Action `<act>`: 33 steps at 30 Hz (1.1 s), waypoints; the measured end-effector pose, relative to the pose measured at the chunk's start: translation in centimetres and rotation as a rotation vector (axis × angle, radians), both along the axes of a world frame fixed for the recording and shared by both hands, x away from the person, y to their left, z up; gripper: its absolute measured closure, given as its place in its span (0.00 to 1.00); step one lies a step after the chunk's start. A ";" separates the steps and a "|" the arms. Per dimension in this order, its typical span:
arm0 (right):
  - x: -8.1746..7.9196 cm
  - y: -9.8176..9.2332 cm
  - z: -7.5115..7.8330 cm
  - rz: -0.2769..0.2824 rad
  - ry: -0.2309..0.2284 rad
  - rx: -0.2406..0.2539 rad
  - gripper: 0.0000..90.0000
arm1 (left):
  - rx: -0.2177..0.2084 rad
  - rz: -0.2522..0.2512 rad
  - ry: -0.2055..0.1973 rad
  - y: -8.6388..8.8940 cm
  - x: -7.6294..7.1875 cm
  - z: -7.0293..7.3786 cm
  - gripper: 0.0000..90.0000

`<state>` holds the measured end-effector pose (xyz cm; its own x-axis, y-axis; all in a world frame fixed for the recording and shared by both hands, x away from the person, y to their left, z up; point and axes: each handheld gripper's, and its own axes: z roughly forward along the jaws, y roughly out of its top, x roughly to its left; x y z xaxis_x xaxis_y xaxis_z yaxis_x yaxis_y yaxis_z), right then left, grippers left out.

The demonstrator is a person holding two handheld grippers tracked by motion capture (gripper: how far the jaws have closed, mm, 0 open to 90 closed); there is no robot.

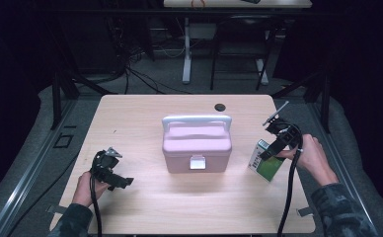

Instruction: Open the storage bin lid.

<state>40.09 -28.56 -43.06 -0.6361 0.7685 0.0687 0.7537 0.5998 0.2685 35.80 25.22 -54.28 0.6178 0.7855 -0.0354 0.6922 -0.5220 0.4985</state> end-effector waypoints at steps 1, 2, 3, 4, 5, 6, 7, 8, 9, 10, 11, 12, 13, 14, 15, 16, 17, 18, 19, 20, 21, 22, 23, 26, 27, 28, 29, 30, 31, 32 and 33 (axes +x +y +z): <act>0.0 0.0 0.0 0.000 0.000 0.000 0.19 | 0.000 0.000 0.000 0.0 0.0 0.0 0.00; -0.2 -0.1 0.3 0.002 -0.028 0.013 0.15 | 0.001 0.002 -0.003 0.0 0.0 0.0 0.00; -0.2 -0.1 0.3 0.002 -0.028 0.013 0.15 | 0.000 0.002 -0.005 0.0 0.0 0.0 0.00; -0.6 -0.3 0.6 0.002 -0.056 0.034 0.11 | -0.005 0.002 -0.002 0.0 0.0 0.0 0.00; -0.7 -0.3 0.7 0.002 -0.065 0.038 0.09 | -0.005 0.001 0.001 -0.1 0.0 0.1 0.00; -0.8 -0.4 0.8 0.000 -0.070 0.045 0.08 | -0.004 -0.001 -0.001 -0.1 -0.1 0.1 0.00; -0.8 -0.4 0.8 0.000 -0.070 0.045 0.08 | -0.004 -0.001 -0.001 -0.1 -0.1 0.1 0.00; -1.1 -0.4 1.0 0.004 -0.089 0.053 0.07 | -0.006 -0.001 -0.002 -0.2 -0.1 0.1 0.00; -1.4 -0.4 1.3 0.004 -0.110 0.067 0.05 | -0.010 -0.001 -0.004 -0.3 -0.2 0.2 0.00; -1.6 -0.4 1.6 0.003 -0.114 0.076 0.05 | -0.010 -0.001 -0.004 -0.3 -0.2 0.2 0.00; -1.7 -0.4 1.8 0.006 -0.135 0.091 0.05 | -0.011 -0.003 -0.008 -0.5 -0.2 0.4 0.00; -1.9 -0.4 2.2 0.003 -0.147 0.105 0.05 | -0.018 -0.001 -0.008 -0.7 -0.2 0.6 0.00; -1.9 -0.4 2.2 0.003 -0.147 0.105 0.05 | -0.018 -0.001 -0.008 -0.7 -0.2 0.6 0.00; -2.1 -0.2 3.0 0.010 -0.178 0.125 0.06 | -0.021 0.002 -0.019 -0.9 -0.3 0.8 0.00; -2.3 -0.1 3.3 0.017 -0.192 0.137 0.06 | -0.021 0.002 -0.019 -0.9 -0.3 0.8 0.00; -2.3 0.0 3.5 0.026 -0.199 0.137 0.06 | -0.030 0.002 -0.023 -1.1 -0.3 1.2 0.00; -2.3 0.0 3.5 0.026 -0.199 0.137 0.06 | -0.030 0.002 -0.023 -1.1 -0.3 1.2 0.00; -2.6 0.5 4.2 0.040 -0.230 0.154 0.07 | -0.042 0.004 -0.035 -1.5 -0.3 1.6 0.00; -2.6 0.5 4.2 0.040 -0.230 0.154 0.07 | -0.042 0.004 -0.035 -1.5 -0.3 1.6 0.00; -2.7 0.9 4.7 0.052 -0.255 0.166 0.08 | -0.046 0.007 -0.043 -1.9 -0.2 2.0 0.00; -2.7 1.2 4.9 0.057 -0.262 0.175 0.09 | -0.048 0.005 -0.045 -2.1 0.0 2.2 0.00; -2.7 1.4 5.1 0.062 -0.266 0.180 0.09 | -0.050 0.008 -0.049 -2.3 0.0 2.3 0.00; -2.6 1.7 5.2 0.069 -0.280 0.185 0.09 | -0.053 0.004 -0.049 -2.5 0.1 2.4 0.00; -2.3 2.5 5.7 0.087 -0.292 0.194 0.10 | -0.059 0.003 -0.055 -3.0 0.3 2.8 0.00; -2.2 2.9 5.8 0.090 -0.297 0.202 0.11 | -0.059 0.003 -0.055 -3.0 0.3 2.8 0.00; -2.1 3.3 6.0 0.098 -0.302 0.205 0.12 | -0.080 0.005 -0.055 -3.3 0.5 3.1 0.00; -2.1 3.3 6.0 0.098 -0.302 0.205 0.12 | -0.080 0.005 -0.055 -3.3 0.5 3.1 0.00; -1.7 4.1 6.2 0.114 -0.318 0.219 0.13 | -0.092 -0.002 -0.059 -3.8 0.8 3.4 0.00; -1.5 4.5 6.3 0.119 -0.319 0.220 0.14 | -0.096 -0.006 -0.064 -4.1 0.9 3.6 0.00; -1.3 4.9 6.4 0.125 -0.329 0.221 0.15 | -0.106 -0.009 -0.062 -4.3 1.0 3.7 0.00; -1.2 5.2 6.5 0.131 -0.335 0.225 0.15 | -0.111 -0.016 -0.064 -4.7 1.1 3.9 0.00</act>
<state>38.91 -23.33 -36.60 -0.7434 0.6689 -0.0019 0.5233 0.5833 0.6213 36.94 20.51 -50.41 0.6338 0.7691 -0.0816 0.6492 -0.4717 0.5966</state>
